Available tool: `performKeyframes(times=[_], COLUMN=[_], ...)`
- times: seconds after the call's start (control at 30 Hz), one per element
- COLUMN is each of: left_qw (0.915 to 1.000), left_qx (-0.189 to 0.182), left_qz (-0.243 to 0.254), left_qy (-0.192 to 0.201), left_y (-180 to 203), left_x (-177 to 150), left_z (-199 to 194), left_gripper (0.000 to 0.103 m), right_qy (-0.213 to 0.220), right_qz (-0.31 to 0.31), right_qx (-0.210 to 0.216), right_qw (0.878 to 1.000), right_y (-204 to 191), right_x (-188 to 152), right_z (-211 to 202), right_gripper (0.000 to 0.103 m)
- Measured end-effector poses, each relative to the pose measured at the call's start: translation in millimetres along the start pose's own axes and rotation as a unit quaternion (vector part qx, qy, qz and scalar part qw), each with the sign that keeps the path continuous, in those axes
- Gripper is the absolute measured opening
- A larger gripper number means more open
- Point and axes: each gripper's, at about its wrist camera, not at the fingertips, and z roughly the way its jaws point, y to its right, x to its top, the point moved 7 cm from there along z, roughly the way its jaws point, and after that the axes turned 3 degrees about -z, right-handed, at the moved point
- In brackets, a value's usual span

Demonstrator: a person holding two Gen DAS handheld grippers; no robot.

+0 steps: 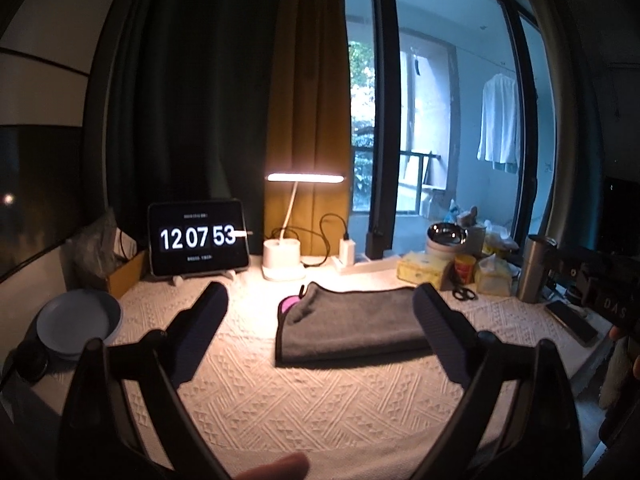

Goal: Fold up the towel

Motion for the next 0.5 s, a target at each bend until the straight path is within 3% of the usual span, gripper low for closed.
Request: performKeyframes(times=[0.1,0.27,0.5], left_qw=[0.9999,0.9990,0.9967], left_qx=[0.012,0.029,0.031], left_qz=[0.003,0.006,-0.005], left_qy=[0.010,0.034,0.075], left_y=[-2,-6,-15], left_x=[7,21,35], left_z=[-5,-17,-35], left_gripper=[0.095,0.095,0.095], right_qy=[0.010,0.043,0.079], right_qz=[-0.001,-0.012,-0.009], right_qx=[-0.001,0.007,0.003], right_qw=[1.000,0.999,0.997], right_y=[1,-4,1], right_x=[5,15,25], right_z=[-7,-22,-39], right_gripper=[0.038,0.057,0.061])
